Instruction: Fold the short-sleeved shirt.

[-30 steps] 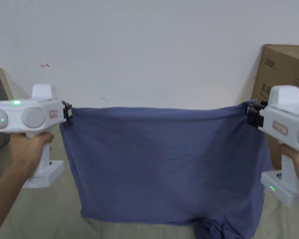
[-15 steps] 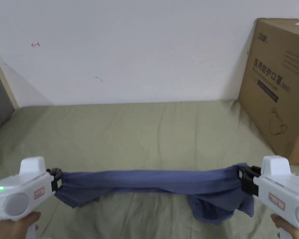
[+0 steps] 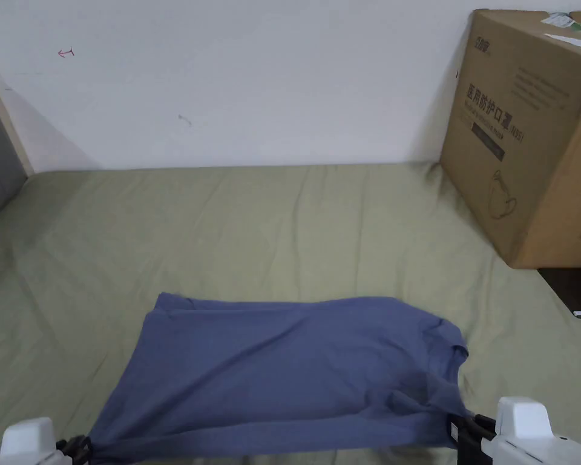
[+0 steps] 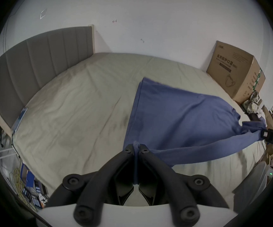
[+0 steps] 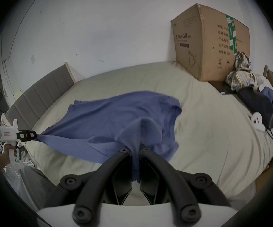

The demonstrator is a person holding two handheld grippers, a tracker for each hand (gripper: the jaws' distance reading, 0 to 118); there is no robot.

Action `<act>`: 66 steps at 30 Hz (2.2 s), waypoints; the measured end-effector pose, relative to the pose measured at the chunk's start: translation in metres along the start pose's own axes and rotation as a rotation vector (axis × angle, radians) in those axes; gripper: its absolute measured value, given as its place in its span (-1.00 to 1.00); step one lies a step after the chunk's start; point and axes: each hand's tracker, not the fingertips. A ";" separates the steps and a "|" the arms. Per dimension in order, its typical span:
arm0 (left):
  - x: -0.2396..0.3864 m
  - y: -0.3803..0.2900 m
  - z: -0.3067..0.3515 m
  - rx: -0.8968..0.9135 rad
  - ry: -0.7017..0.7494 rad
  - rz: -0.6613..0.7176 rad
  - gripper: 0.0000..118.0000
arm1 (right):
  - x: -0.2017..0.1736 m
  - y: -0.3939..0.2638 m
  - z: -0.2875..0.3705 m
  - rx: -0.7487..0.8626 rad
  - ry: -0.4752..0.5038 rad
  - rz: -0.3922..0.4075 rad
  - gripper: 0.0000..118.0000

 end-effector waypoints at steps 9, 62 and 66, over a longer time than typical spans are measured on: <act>-0.007 -0.057 -0.004 -0.094 0.035 -0.034 -0.99 | -0.001 -0.064 0.007 -0.145 -0.041 -0.086 -0.94; 0.065 0.048 0.089 0.351 -0.088 -0.087 -1.00 | -0.107 0.074 0.087 0.455 -0.172 0.108 -1.00; 0.037 0.027 0.072 0.210 -0.050 -0.042 -1.00 | -0.106 0.074 0.083 0.436 -0.144 0.097 -1.00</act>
